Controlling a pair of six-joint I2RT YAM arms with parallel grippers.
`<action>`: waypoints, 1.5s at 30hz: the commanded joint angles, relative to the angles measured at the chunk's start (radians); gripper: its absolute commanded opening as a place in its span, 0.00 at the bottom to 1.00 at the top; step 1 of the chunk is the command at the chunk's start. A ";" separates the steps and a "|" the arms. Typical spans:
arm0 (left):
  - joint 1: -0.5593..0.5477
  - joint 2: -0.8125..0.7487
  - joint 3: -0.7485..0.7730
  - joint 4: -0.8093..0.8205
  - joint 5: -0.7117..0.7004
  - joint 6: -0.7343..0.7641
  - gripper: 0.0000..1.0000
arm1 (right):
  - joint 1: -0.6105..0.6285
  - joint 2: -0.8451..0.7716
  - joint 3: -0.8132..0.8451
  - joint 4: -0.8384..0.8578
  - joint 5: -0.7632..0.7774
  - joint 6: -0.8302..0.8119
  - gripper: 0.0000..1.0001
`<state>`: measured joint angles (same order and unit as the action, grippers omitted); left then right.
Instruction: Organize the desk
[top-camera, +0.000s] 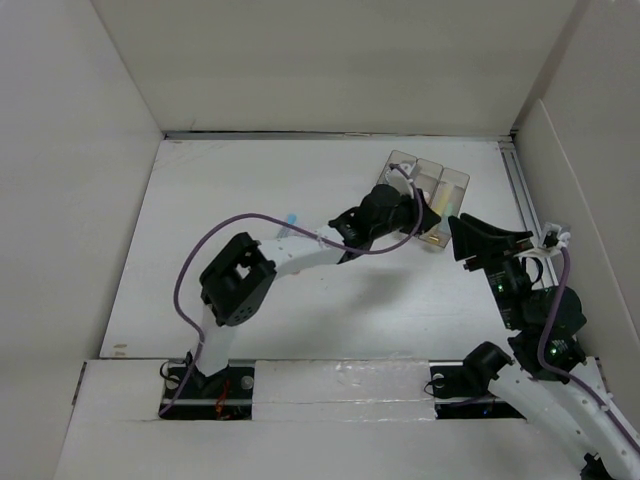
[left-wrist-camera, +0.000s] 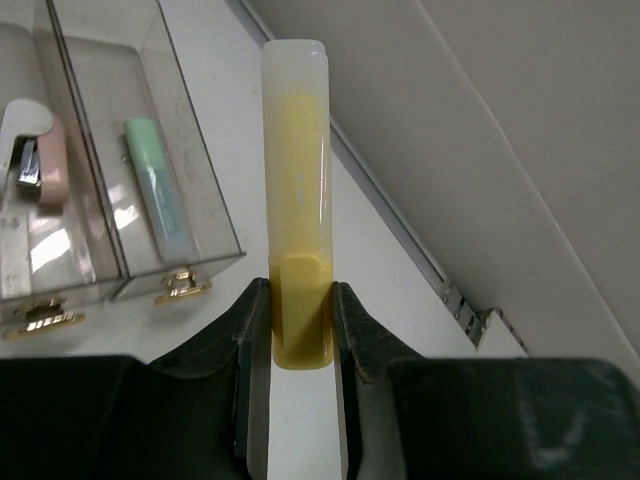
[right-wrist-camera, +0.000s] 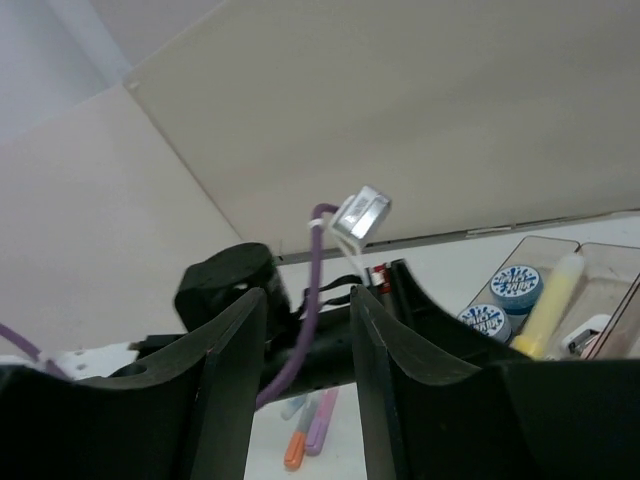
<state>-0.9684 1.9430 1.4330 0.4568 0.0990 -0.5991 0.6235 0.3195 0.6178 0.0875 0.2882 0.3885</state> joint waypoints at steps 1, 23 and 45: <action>0.002 0.123 0.177 0.046 0.056 0.001 0.00 | 0.007 -0.004 0.000 -0.006 0.019 -0.007 0.45; 0.040 0.471 0.531 0.008 0.018 -0.056 0.26 | 0.007 0.032 -0.001 0.001 0.006 -0.004 0.45; 0.234 -0.378 -0.495 0.008 -0.345 0.065 0.40 | -0.002 0.098 -0.020 0.046 -0.020 0.007 0.40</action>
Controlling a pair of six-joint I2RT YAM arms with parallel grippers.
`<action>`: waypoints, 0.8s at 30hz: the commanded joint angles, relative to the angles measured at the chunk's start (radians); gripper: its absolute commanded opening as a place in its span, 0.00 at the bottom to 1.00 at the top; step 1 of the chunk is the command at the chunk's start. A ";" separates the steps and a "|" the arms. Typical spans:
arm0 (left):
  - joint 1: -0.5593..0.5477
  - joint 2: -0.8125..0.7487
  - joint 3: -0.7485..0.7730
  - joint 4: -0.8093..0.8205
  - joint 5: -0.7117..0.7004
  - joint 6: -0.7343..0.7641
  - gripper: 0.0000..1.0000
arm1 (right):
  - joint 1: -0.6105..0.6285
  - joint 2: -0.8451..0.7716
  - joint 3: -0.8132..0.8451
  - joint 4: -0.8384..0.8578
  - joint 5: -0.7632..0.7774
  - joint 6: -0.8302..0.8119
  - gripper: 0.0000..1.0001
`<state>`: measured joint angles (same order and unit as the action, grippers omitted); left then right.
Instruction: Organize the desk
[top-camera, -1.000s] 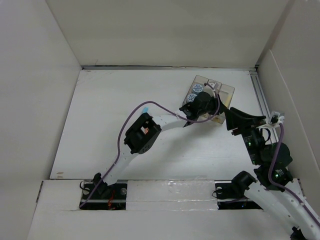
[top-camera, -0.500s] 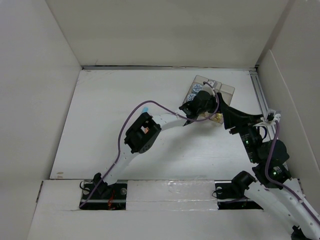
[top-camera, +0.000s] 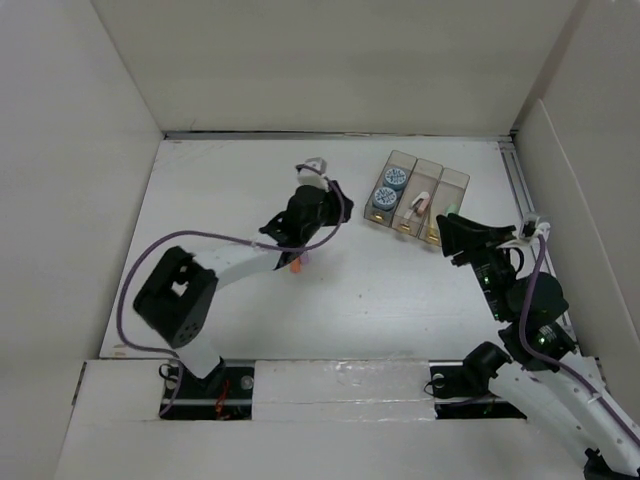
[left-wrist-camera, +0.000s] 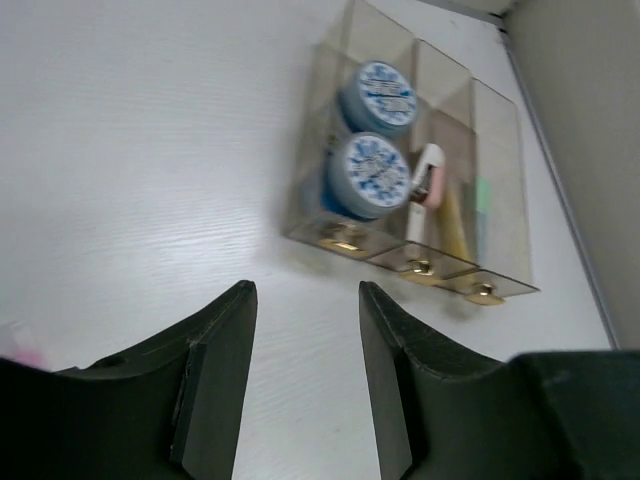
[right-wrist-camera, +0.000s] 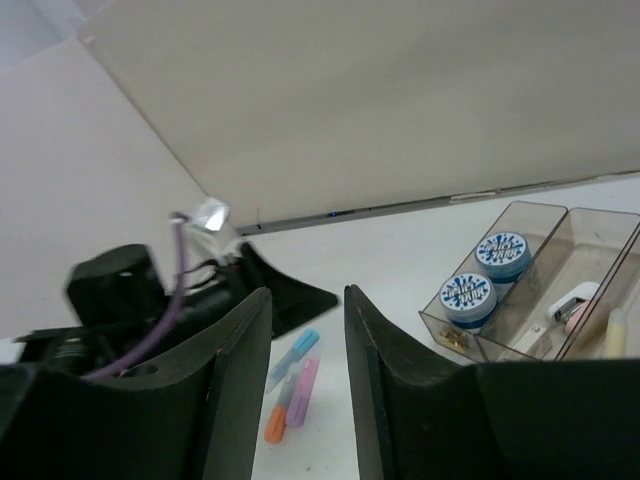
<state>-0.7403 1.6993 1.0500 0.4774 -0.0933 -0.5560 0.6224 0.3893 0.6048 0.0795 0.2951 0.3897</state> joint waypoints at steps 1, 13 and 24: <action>0.005 -0.165 -0.192 -0.041 -0.184 0.018 0.40 | -0.001 0.039 -0.007 0.065 -0.030 0.008 0.40; 0.107 -0.241 -0.367 -0.255 -0.344 -0.102 0.21 | -0.001 0.180 0.003 0.109 -0.100 0.011 0.22; 0.117 -0.143 -0.343 -0.244 -0.280 -0.052 0.30 | -0.001 0.180 0.000 0.111 -0.091 0.011 0.41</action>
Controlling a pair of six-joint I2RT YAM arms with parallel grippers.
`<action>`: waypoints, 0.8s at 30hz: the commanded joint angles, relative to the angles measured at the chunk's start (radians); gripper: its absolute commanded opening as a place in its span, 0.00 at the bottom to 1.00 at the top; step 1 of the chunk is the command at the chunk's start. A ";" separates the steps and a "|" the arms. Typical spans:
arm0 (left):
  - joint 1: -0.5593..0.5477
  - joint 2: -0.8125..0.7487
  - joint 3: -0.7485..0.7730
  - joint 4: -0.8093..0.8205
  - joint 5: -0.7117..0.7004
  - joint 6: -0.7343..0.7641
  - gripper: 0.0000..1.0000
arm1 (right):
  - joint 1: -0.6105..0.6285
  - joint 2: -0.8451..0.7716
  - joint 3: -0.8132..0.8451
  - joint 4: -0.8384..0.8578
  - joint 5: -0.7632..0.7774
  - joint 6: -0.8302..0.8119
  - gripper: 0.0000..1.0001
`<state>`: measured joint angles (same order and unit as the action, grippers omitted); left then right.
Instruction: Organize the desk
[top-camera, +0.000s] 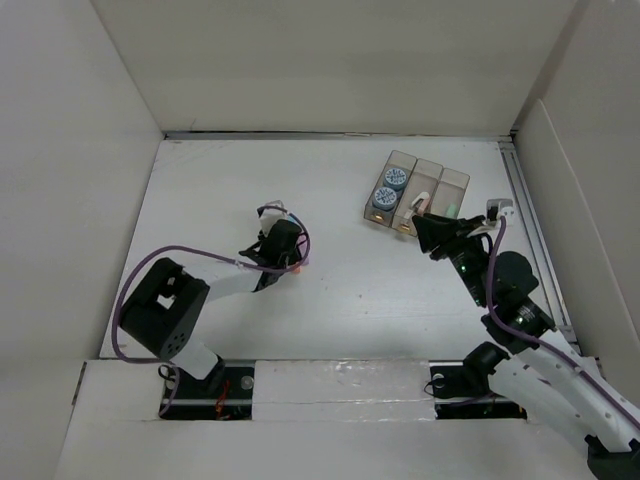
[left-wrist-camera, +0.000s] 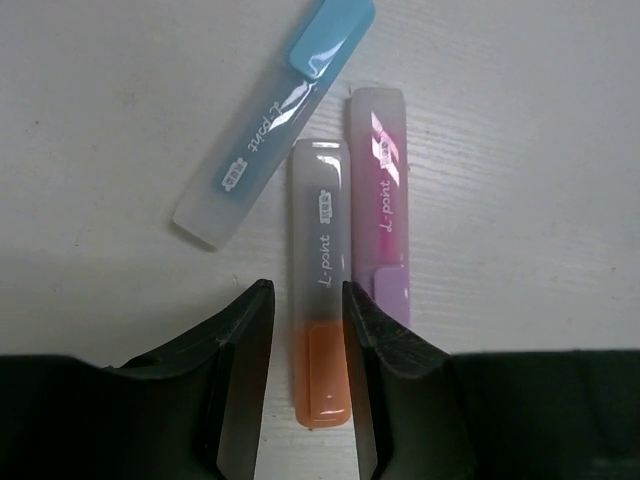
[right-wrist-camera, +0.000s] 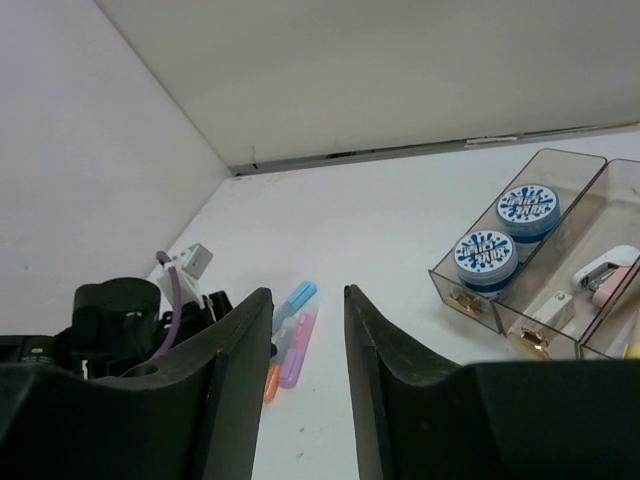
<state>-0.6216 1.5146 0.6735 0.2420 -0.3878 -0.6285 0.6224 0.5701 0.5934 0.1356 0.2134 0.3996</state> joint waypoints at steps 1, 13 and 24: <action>-0.001 0.050 0.038 -0.006 0.015 0.024 0.30 | -0.001 -0.001 0.011 0.055 -0.009 0.001 0.41; -0.026 0.147 0.121 -0.093 -0.014 0.041 0.11 | -0.001 -0.012 0.011 0.055 -0.008 0.002 0.44; -0.096 -0.135 0.127 -0.173 -0.022 0.012 0.00 | -0.001 -0.030 0.013 0.047 -0.006 0.002 0.44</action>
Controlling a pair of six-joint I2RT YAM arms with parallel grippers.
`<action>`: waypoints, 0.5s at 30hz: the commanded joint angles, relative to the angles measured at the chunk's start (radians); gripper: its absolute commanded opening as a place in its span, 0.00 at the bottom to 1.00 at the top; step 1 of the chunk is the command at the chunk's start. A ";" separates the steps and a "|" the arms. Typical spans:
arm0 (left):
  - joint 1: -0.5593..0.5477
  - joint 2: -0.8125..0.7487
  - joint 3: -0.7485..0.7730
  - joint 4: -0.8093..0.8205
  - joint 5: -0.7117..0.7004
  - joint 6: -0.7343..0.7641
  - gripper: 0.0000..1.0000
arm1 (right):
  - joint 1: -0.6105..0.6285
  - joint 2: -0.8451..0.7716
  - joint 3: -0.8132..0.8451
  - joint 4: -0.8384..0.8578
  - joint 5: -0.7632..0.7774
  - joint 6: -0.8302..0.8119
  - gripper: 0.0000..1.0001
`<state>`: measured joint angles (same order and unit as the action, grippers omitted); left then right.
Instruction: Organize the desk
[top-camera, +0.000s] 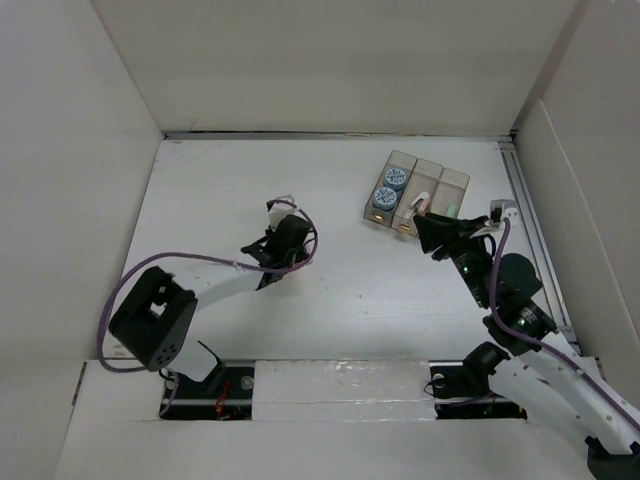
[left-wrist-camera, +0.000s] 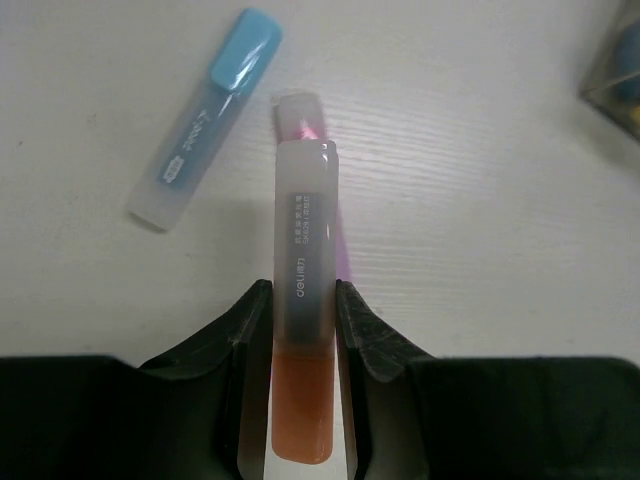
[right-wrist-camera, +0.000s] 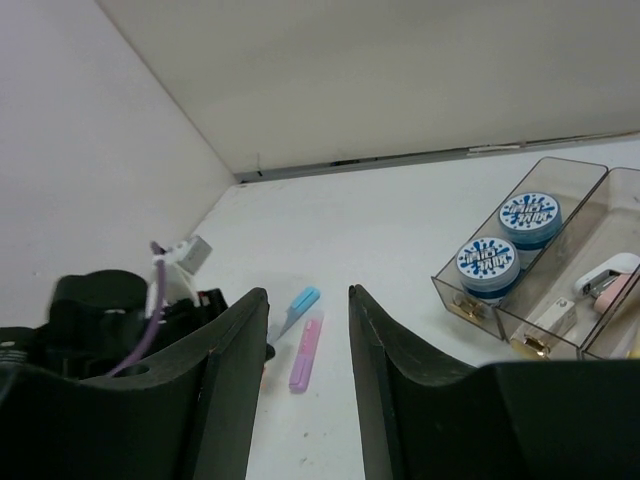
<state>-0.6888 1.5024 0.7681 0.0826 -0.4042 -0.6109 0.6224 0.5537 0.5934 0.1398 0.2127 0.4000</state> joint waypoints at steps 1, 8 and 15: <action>-0.041 -0.139 0.042 -0.006 0.002 0.002 0.00 | -0.001 -0.017 0.011 0.043 0.000 0.002 0.44; -0.164 -0.006 0.209 0.132 0.180 0.034 0.00 | -0.001 -0.049 0.008 0.029 0.034 -0.003 0.44; -0.187 0.281 0.532 0.282 0.439 0.037 0.00 | -0.001 -0.095 0.014 0.001 0.062 -0.009 0.44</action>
<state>-0.8772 1.7233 1.1652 0.2626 -0.1120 -0.5877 0.6224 0.4816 0.5934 0.1307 0.2455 0.3969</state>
